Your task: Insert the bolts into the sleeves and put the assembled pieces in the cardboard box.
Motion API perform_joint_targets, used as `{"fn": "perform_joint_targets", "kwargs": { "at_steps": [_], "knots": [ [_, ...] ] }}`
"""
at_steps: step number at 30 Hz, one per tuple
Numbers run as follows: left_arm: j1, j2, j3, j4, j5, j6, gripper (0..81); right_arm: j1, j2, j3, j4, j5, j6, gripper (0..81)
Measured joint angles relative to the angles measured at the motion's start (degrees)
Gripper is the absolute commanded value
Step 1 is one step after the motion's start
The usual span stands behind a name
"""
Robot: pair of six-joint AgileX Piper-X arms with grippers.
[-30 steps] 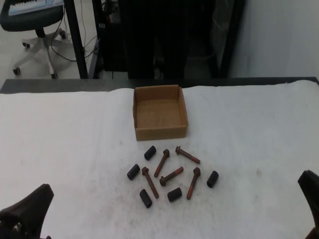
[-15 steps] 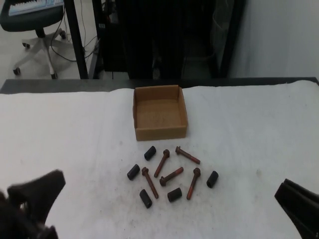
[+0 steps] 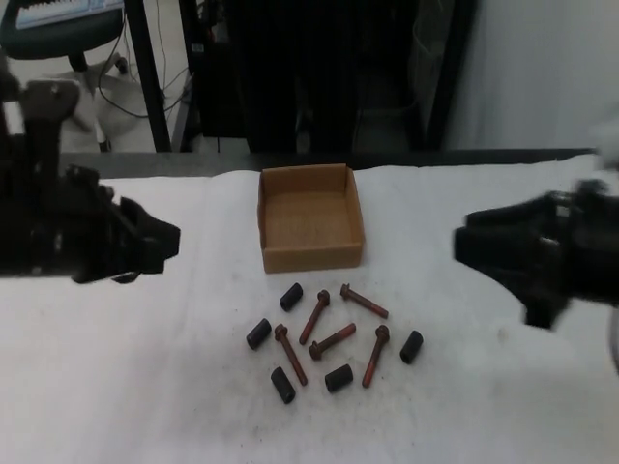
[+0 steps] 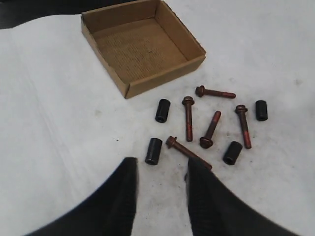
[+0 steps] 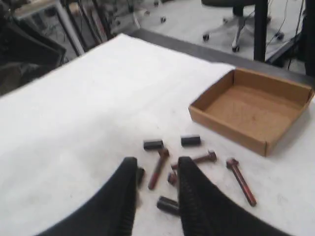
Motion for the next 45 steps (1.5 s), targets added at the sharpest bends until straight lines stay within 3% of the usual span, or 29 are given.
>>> {"fn": "perform_joint_targets", "kwargs": {
  "at_steps": [4,7,13,17,20,30,45],
  "knots": [
    [-1.8,4.2,0.0,1.3,-2.4,3.6,32.3,2.4,15.1,-9.6,8.4,2.9,-9.2,33.2],
    [-2.7,6.1,0.0,1.8,-7.5,6.5,32.3,6.8,23.9,-16.9,13.6,7.1,-15.9,39.8],
    [-2.7,6.1,0.0,1.7,-11.4,9.4,32.3,16.0,35.4,-25.7,17.1,18.8,-29.3,40.1],
    [-2.7,6.1,0.0,1.7,-12.4,9.8,32.3,18.5,38.3,-26.9,17.5,24.4,-36.5,40.1],
    [-2.7,6.1,0.0,1.7,-12.4,10.3,32.3,19.3,42.1,-28.0,18.1,32.5,-43.2,40.1],
    [-2.7,6.1,0.0,2.0,-12.4,10.2,32.3,16.6,44.8,-32.7,17.9,36.3,-45.2,39.9],
    [-2.7,6.1,0.0,2.0,-12.4,10.2,32.3,13.7,47.4,-35.4,18.9,32.6,-40.6,39.9]
  ]
}}
